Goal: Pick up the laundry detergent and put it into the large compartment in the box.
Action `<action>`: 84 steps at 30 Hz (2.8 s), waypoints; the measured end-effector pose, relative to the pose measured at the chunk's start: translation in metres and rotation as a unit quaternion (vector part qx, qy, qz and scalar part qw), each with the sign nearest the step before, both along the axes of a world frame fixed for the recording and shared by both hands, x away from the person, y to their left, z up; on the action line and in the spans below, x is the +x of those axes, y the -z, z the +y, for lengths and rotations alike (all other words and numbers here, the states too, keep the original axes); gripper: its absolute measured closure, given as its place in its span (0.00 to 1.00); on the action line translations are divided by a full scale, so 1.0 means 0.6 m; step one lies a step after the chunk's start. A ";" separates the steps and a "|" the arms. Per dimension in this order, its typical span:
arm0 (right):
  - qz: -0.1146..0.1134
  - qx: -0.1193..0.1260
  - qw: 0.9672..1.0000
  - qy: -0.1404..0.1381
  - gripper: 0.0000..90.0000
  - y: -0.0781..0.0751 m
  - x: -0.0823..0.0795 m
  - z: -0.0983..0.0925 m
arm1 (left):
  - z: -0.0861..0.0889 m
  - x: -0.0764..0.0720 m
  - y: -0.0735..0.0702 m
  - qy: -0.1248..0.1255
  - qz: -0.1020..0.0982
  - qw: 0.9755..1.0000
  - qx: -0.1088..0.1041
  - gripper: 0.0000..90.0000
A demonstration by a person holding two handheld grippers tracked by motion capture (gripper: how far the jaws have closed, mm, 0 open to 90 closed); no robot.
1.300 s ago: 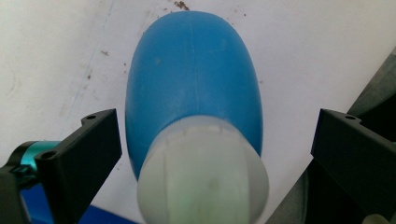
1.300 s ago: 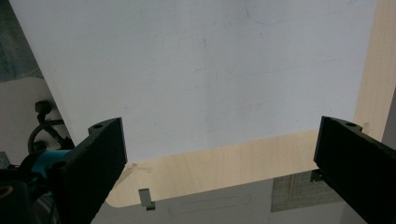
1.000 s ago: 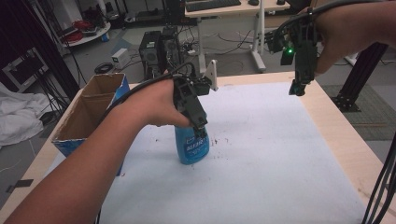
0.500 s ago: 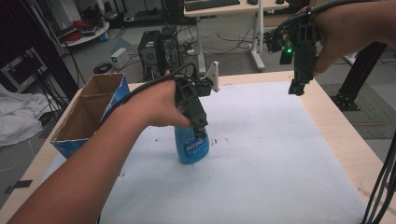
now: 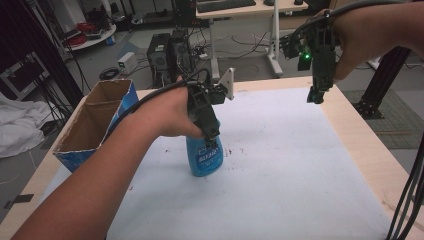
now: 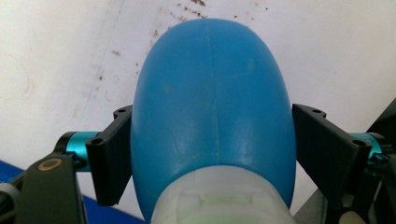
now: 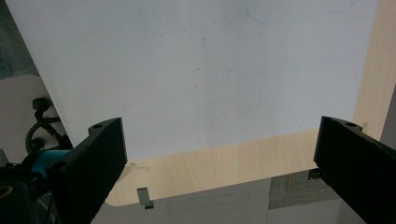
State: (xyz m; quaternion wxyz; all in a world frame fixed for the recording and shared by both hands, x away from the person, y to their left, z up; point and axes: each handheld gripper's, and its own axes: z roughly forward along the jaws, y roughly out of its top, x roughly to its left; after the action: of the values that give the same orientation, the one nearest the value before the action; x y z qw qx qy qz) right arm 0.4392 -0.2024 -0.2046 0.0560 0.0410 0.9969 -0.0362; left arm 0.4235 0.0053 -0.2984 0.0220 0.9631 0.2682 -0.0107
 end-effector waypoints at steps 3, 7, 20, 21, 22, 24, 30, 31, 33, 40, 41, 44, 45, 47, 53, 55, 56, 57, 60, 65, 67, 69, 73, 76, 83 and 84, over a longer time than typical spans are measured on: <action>0.000 0.000 1.000 0.000 0.02 0.000 0.000 0.000 | 0.000 0.001 -0.002 0.000 -0.005 1.000 -0.001 0.26; -0.001 -0.002 1.000 -0.001 0.02 0.001 0.001 0.002 | -0.002 0.000 0.000 0.004 0.000 1.000 0.002 0.28; -0.001 -0.003 1.000 -0.001 0.02 0.004 0.001 0.005 | -0.004 0.001 0.001 0.000 -0.010 1.000 0.008 0.35; -0.001 -0.004 1.000 -0.002 0.02 0.004 0.001 0.004 | -0.004 0.001 0.001 0.000 -0.010 1.000 0.008 0.36; -0.001 -0.005 1.000 -0.002 0.02 0.004 0.002 0.004 | -0.004 0.001 0.001 0.000 -0.011 1.000 0.008 0.36; 0.000 -0.004 1.000 0.001 0.02 0.004 0.001 0.004 | -0.004 0.002 0.001 -0.001 -0.011 1.000 0.009 0.37; 0.000 -0.003 1.000 -0.002 0.02 0.004 0.002 0.005 | -0.005 0.001 0.001 -0.004 -0.022 1.000 0.016 0.42; 0.000 -0.003 1.000 -0.002 0.02 0.004 0.002 0.005 | -0.005 0.001 0.001 -0.004 -0.022 1.000 0.016 0.42; 0.000 -0.003 1.000 -0.002 0.02 0.005 0.002 0.005 | -0.006 0.000 0.001 -0.006 -0.025 0.999 0.019 0.42; 0.001 -0.006 1.000 -0.002 0.02 0.006 0.002 0.007 | -0.002 -0.001 -0.002 -0.007 -0.017 1.000 0.017 0.42; -0.001 -0.006 1.000 -0.002 0.02 0.006 0.002 0.007 | 0.000 -0.001 -0.004 -0.005 -0.013 1.000 0.015 0.42; 0.000 -0.005 1.000 -0.004 0.02 0.005 0.003 0.007 | 0.007 -0.002 -0.016 -0.010 -0.006 1.000 -0.001 0.42; 0.000 -0.005 1.000 -0.004 0.02 0.005 0.003 0.007 | 0.007 -0.002 -0.016 -0.010 -0.006 1.000 -0.001 0.42; -0.001 -0.005 1.000 0.001 0.02 0.005 0.002 0.005 | 0.015 -0.004 -0.034 -0.009 -0.003 1.000 -0.013 0.42; -0.001 -0.002 1.000 -0.001 0.02 0.007 -0.001 0.004 | 0.036 -0.004 -0.085 -0.011 -0.006 1.000 -0.013 0.42; 0.000 -0.002 1.000 0.000 0.02 0.008 -0.001 0.004 | 0.046 -0.002 -0.105 -0.017 -0.003 1.000 -0.010 0.42; 0.000 -0.006 1.000 -0.003 0.02 0.010 0.000 0.003 | 0.050 -0.001 -0.112 -0.018 -0.002 1.000 -0.009 0.42; 0.000 -0.008 1.000 -0.004 0.02 0.010 0.000 0.002 | 0.058 0.000 -0.126 -0.025 0.000 1.000 -0.009 0.42; 0.000 -0.005 1.000 -0.003 0.02 0.010 0.000 0.002 | 0.075 0.003 -0.156 -0.037 0.001 0.999 -0.011 0.42; 0.000 -0.001 1.000 -0.002 0.02 0.008 -0.002 0.004 | 0.114 0.007 -0.214 -0.062 0.002 0.998 -0.008 0.42; 0.000 -0.002 1.000 -0.002 0.02 0.008 -0.002 0.005 | 0.131 0.008 -0.237 -0.077 0.004 0.997 -0.009 0.42; -0.001 -0.004 1.000 -0.006 0.02 0.010 0.000 0.006 | 0.149 0.010 -0.259 -0.087 0.004 0.996 -0.011 0.42; 0.001 -0.004 1.000 -0.004 0.02 0.011 0.000 0.010 | 0.181 0.014 -0.294 -0.112 0.007 0.994 -0.012 0.42; -0.001 -0.002 1.000 -0.005 0.02 0.012 0.000 0.012 | 0.205 0.017 -0.311 -0.124 0.009 0.992 -0.001 0.42; 0.003 -0.007 1.000 -0.008 0.02 0.014 0.004 0.016 | 0.256 0.015 -0.324 -0.160 0.007 0.987 0.003 0.42; 0.003 -0.007 1.000 -0.006 0.02 0.014 0.003 0.016 | 0.264 0.016 -0.325 -0.164 0.010 0.986 0.005 0.42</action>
State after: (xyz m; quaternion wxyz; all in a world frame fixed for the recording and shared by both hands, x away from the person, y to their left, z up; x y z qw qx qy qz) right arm 0.4411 -0.1926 -0.2131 0.0539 0.0343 0.9970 -0.0426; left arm 0.4331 0.1638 -0.1034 0.0155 0.9060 0.4228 -0.0156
